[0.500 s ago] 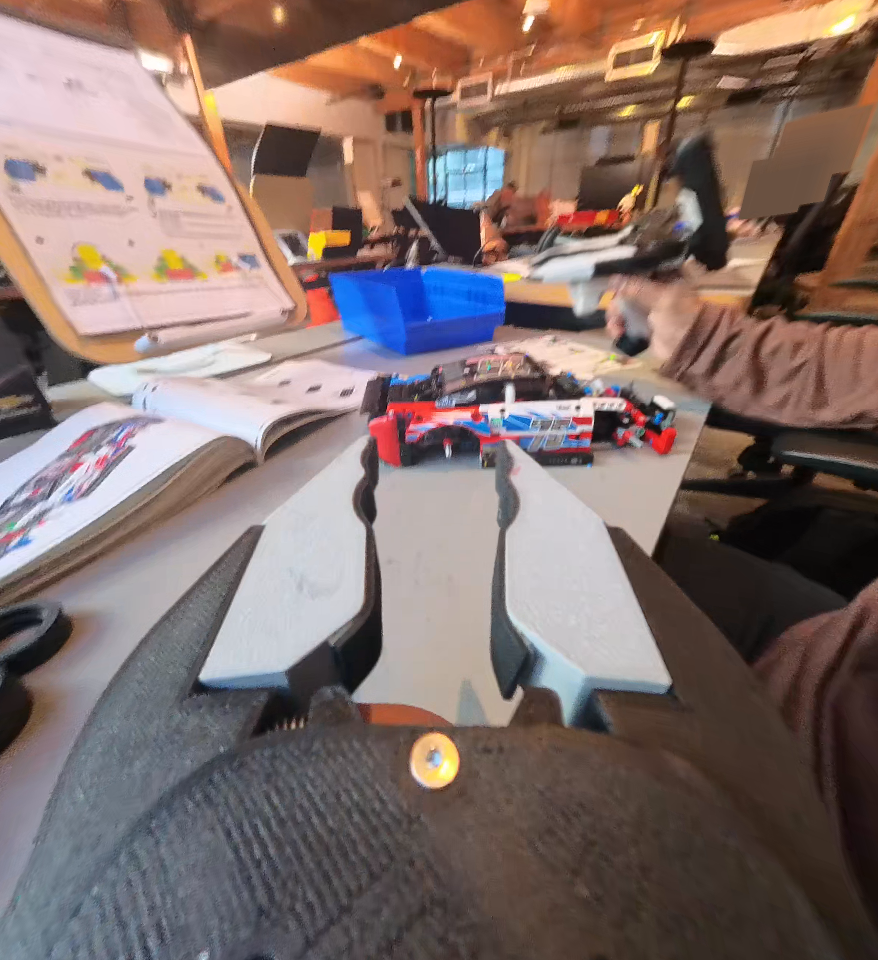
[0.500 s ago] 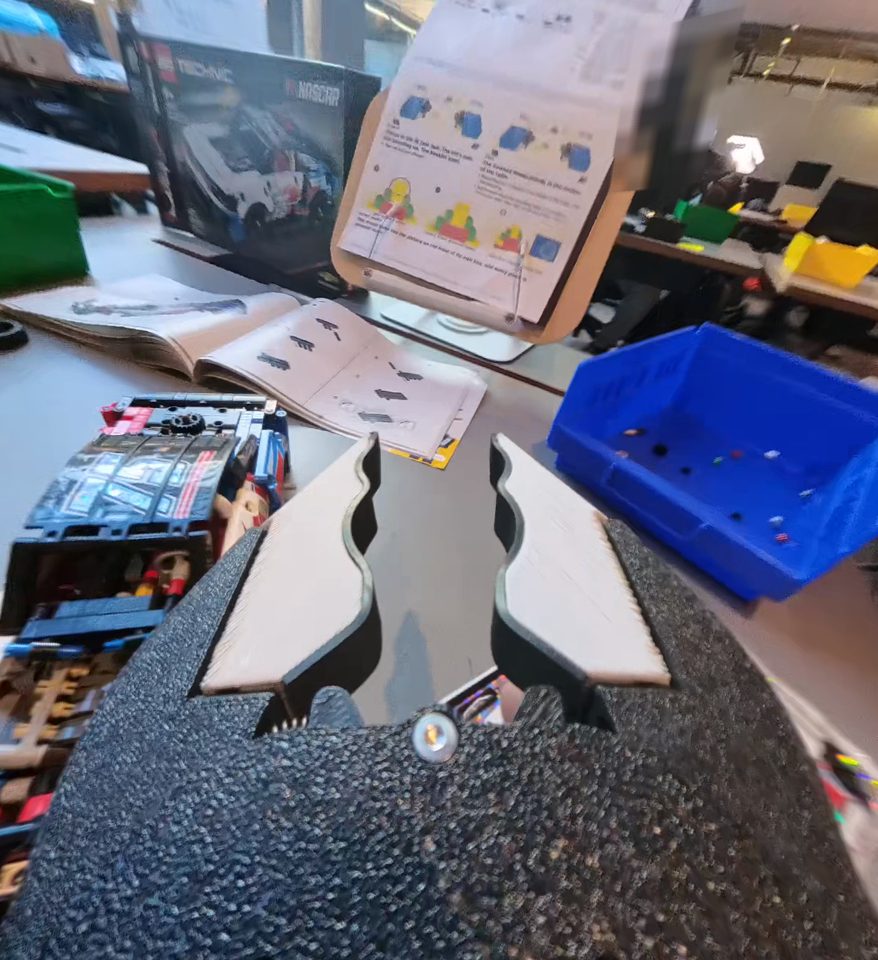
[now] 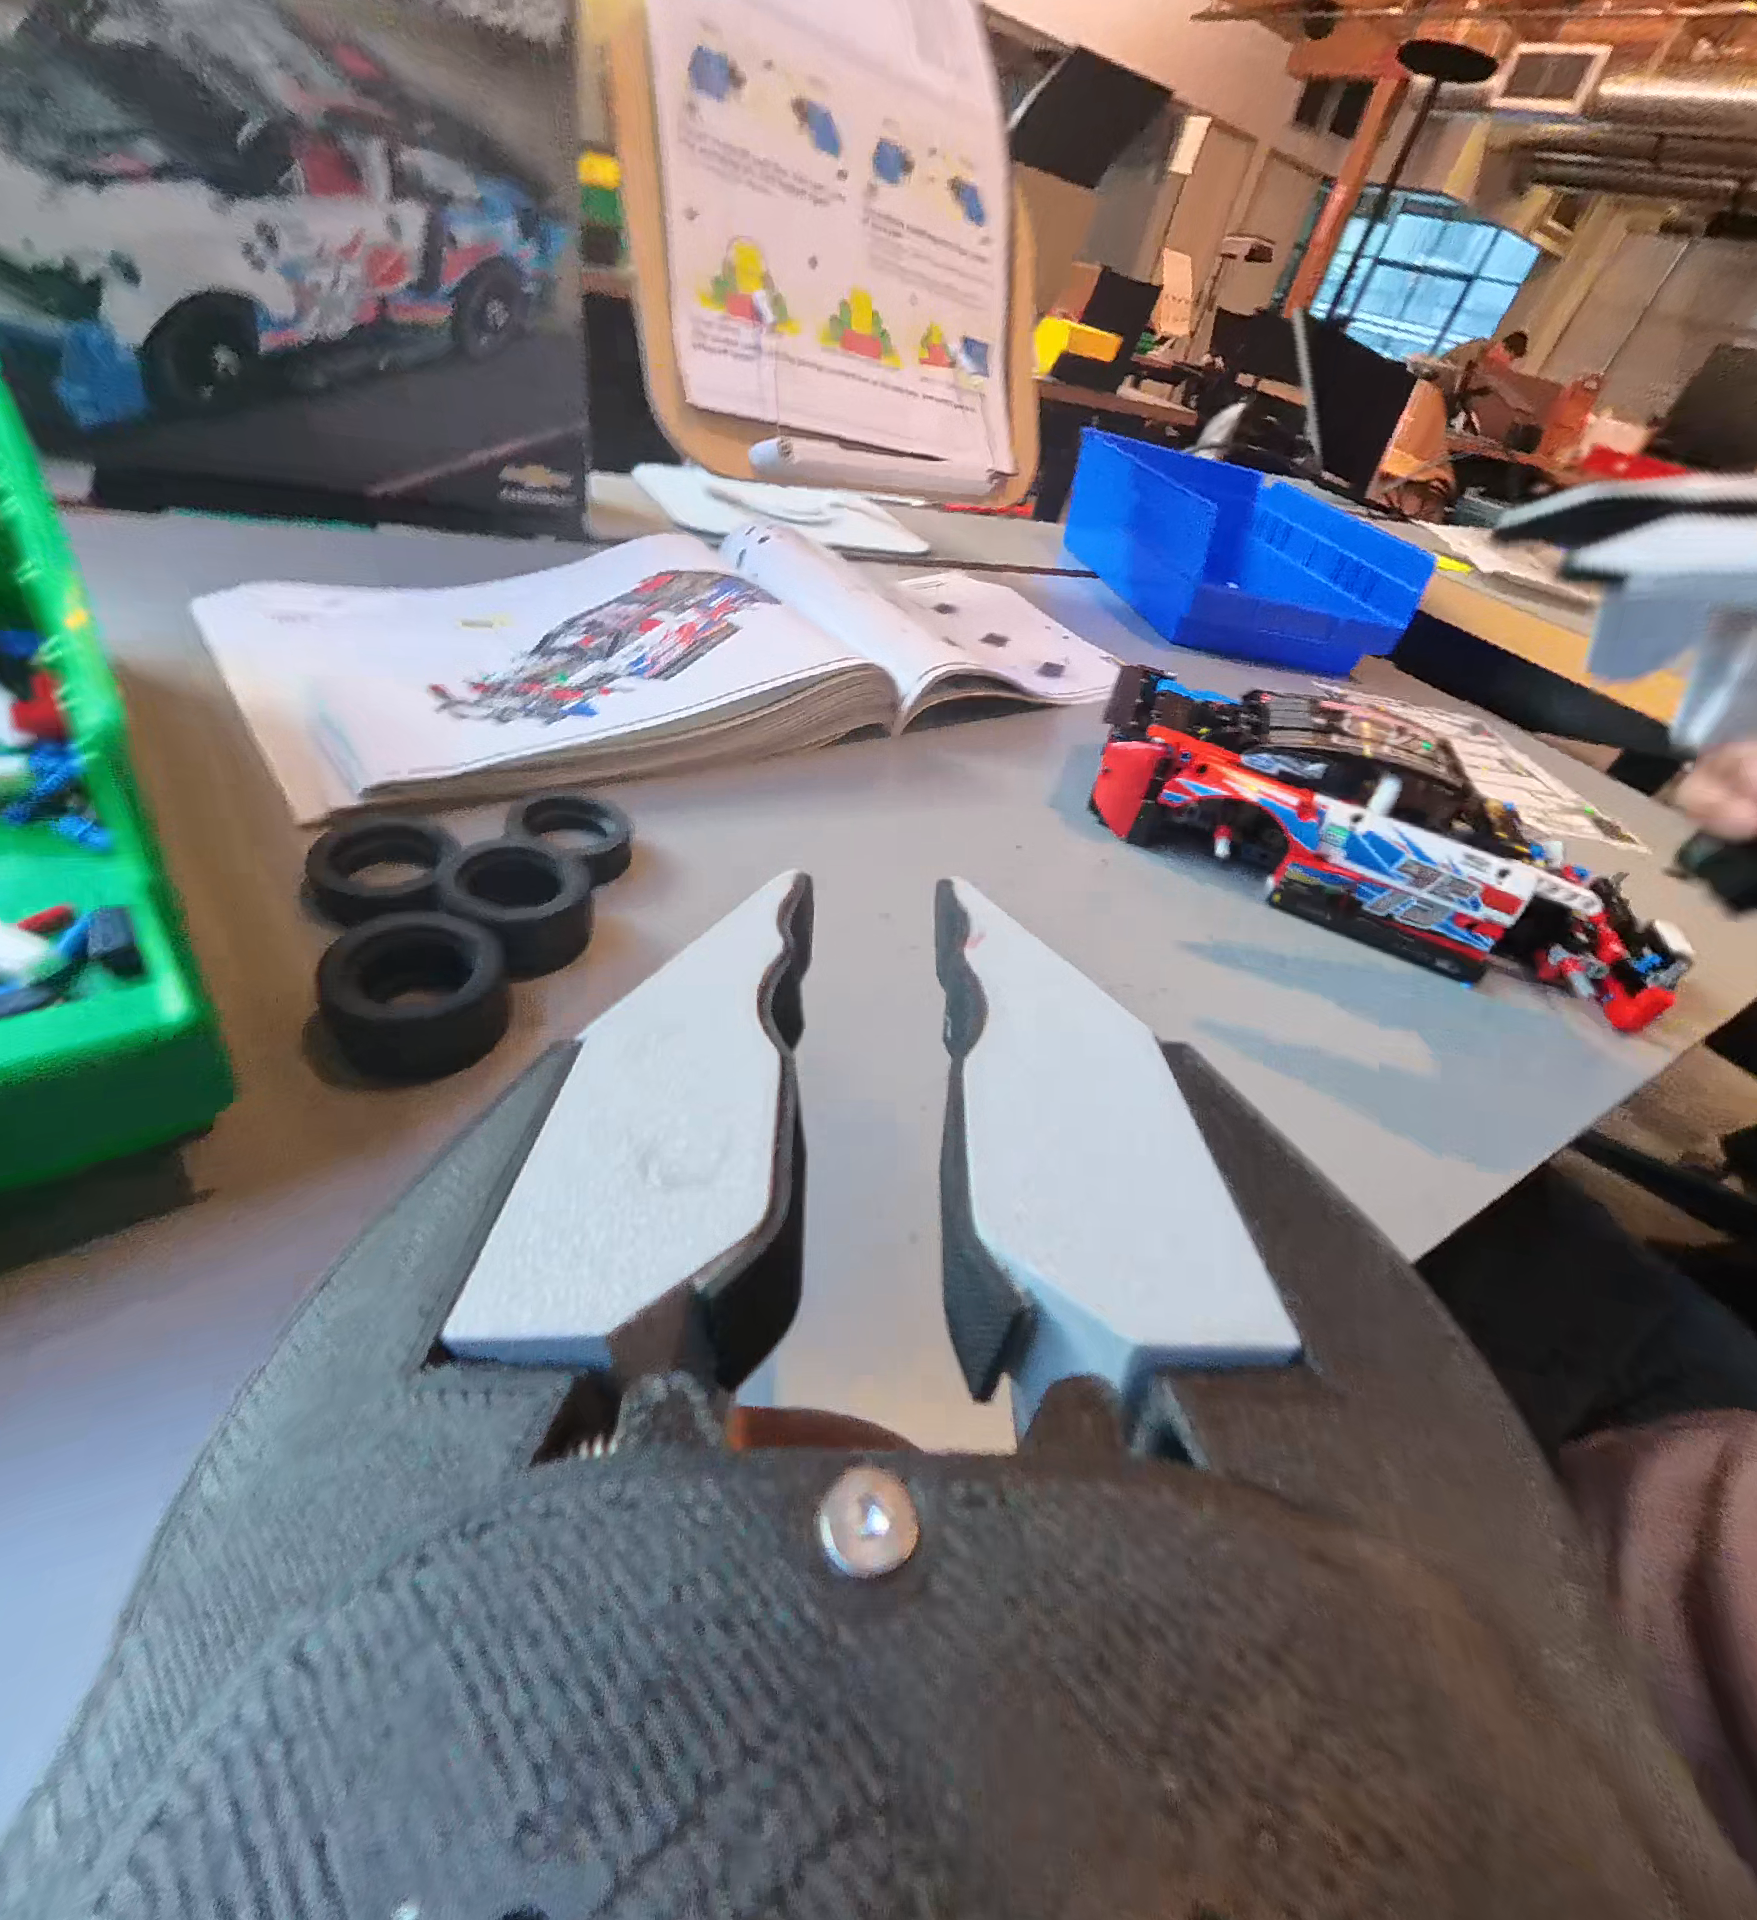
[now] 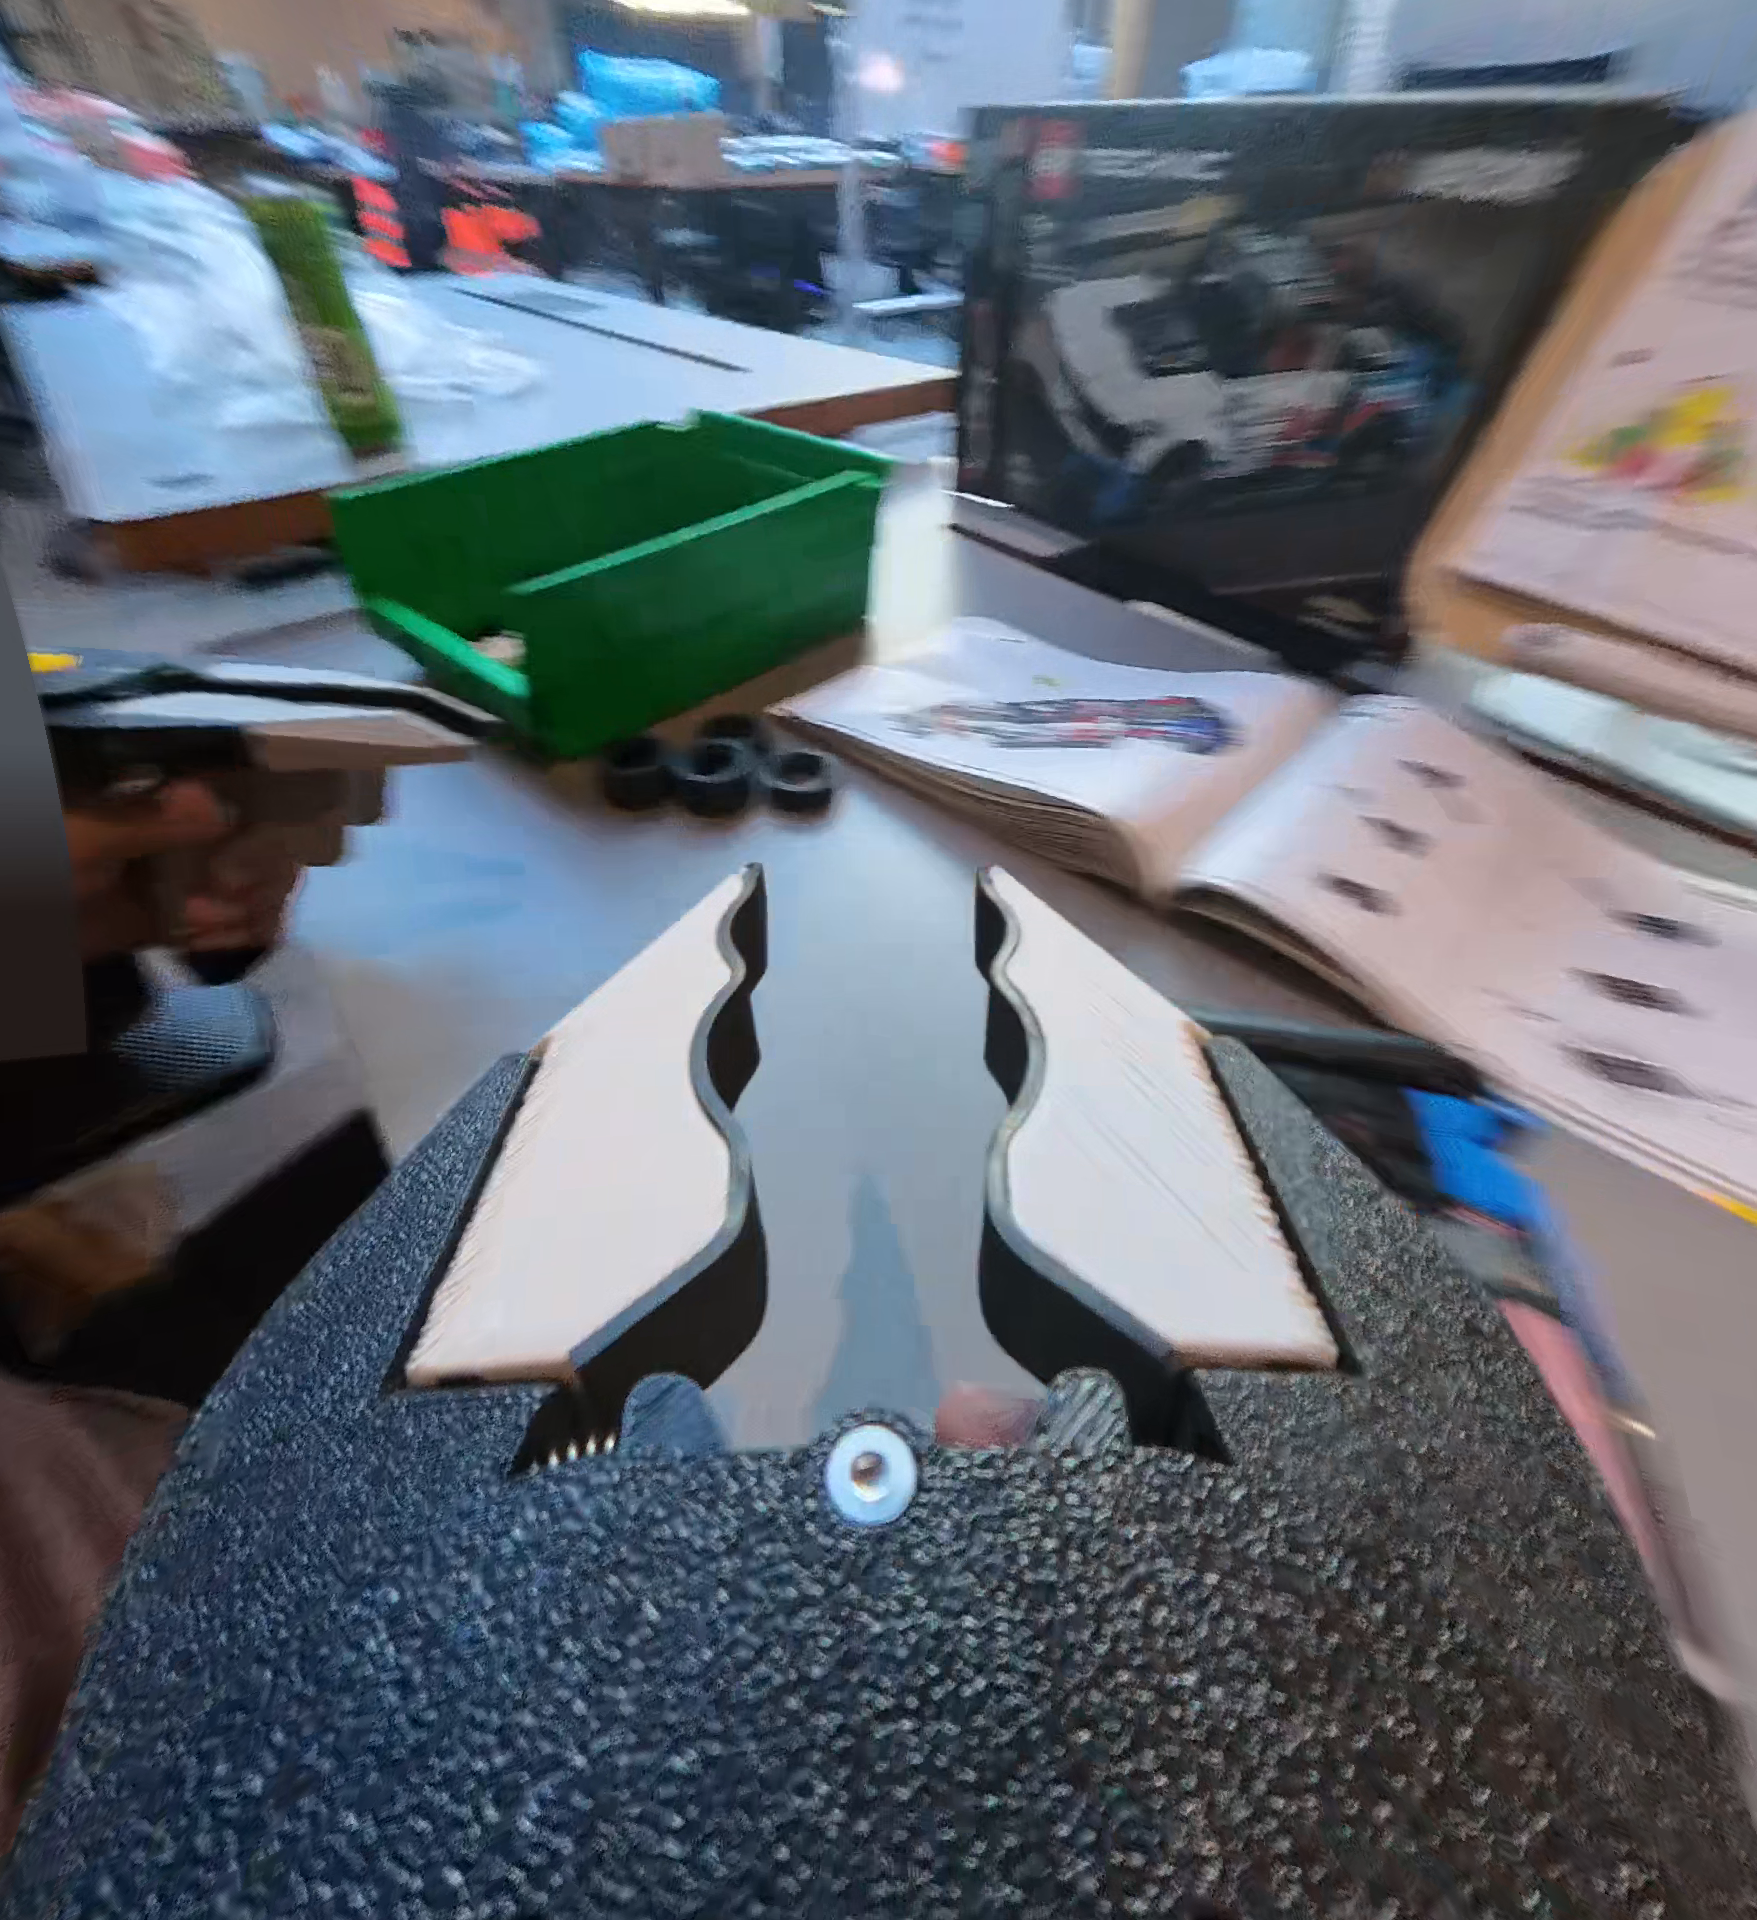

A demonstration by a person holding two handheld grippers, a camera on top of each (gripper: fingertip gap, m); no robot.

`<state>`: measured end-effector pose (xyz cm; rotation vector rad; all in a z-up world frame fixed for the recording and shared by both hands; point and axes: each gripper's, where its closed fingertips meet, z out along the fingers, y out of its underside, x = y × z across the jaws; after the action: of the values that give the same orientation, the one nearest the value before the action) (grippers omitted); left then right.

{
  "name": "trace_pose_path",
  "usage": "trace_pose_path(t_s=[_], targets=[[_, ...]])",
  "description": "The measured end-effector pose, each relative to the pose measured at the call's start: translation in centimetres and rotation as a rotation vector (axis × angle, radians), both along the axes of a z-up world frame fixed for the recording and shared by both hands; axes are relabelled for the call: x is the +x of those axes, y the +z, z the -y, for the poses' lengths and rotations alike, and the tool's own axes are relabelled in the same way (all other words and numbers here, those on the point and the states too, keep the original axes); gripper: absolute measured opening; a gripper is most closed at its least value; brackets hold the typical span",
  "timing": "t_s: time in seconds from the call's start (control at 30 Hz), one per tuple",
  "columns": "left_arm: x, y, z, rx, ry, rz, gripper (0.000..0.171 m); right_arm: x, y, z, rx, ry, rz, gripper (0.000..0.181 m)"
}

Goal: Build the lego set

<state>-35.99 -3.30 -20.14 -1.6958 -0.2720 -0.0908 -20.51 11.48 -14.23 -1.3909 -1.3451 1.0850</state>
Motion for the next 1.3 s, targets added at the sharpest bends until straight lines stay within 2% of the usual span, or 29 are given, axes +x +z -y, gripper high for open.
trace_pose_path(t_s=[0.07,0.2,0.23,0.27,0.37,0.43,0.53,0.63,0.7,0.8,0.9,0.97,1.03,1.17,1.23,1.27,1.3], targets=[[-2.8,0.1,1.2,-0.021,0.067,0.01,0.009,-3.5,-1.8,3.3,-0.055,0.106,-0.025,0.036],[-11.4,2.3,5.7,0.088,0.366,0.047,0.007,-9.0,-3.5,7.6,-0.07,0.261,-0.122,0.031],[-13.5,2.2,6.9,0.099,0.445,0.083,0.0,-10.1,-3.8,8.4,-0.077,0.3,-0.129,0.028],[-15.1,1.7,7.8,0.096,0.502,0.135,0.0,-11.1,-4.3,9.1,-0.083,0.33,-0.119,0.026],[-17.0,-0.2,8.5,0.038,0.536,0.222,0.0,-13.7,-5.9,9.9,-0.081,0.376,-0.087,0.027],[-17.3,-0.9,8.8,-0.034,0.542,0.193,0.0,-14.7,-6.4,10.0,-0.069,0.374,-0.073,0.027],[-18.1,-1.3,11.2,-0.132,0.591,0.125,0.0,-15.1,-6.1,10.1,-0.012,0.377,-0.101,0.026],[-18.7,-2.0,13.5,-0.241,0.574,0.132,0.003,-15.1,-5.9,9.6,0.029,0.33,-0.121,0.026],[-18.3,-2.3,13.5,-0.28,0.497,0.181,0.021,-15.3,-6.2,9.3,0.044,0.303,-0.105,0.027],[-17.5,-1.0,11.9,-0.229,0.381,0.196,0.041,-15.5,-7.1,9.4,0.076,0.298,-0.041,0.031],[-16.7,0.4,9.8,-0.239,0.295,0.092,0.059,-15.6,-8.7,8.4,0.122,0.272,0.058,0.034],[-16.2,0.9,8.9,-0.278,0.223,0.042,0.068,-15.5,-8.7,7.5,0.093,0.248,0.061,0.043],[-16.2,1.4,8.3,-0.29,0.172,0.032,0.068,-15.3,-8.3,7.2,0.056,0.252,0.04,0.049],[-17.4,2.5,7.7,-0.282,0.163,0.003,0.06,-15.3,-8.5,7.4,0.067,0.264,0.051,0.049],[-19.8,2.9,8.5,-0.3,0.25,-0.077,0.054,-15.6,-9.2,7.7,0.102,0.267,0.093,0.047],[-21.2,3.4,9.2,-0.274,0.331,-0.096,0.049,-15.7,-9.6,7.8,0.122,0.267,0.117,0.047],[-21.6,3.7,9.7,-0.251,0.35,-0.121,0.047,-15.9,-10.0,8.0,0.143,0.27,0.138,0.047]])
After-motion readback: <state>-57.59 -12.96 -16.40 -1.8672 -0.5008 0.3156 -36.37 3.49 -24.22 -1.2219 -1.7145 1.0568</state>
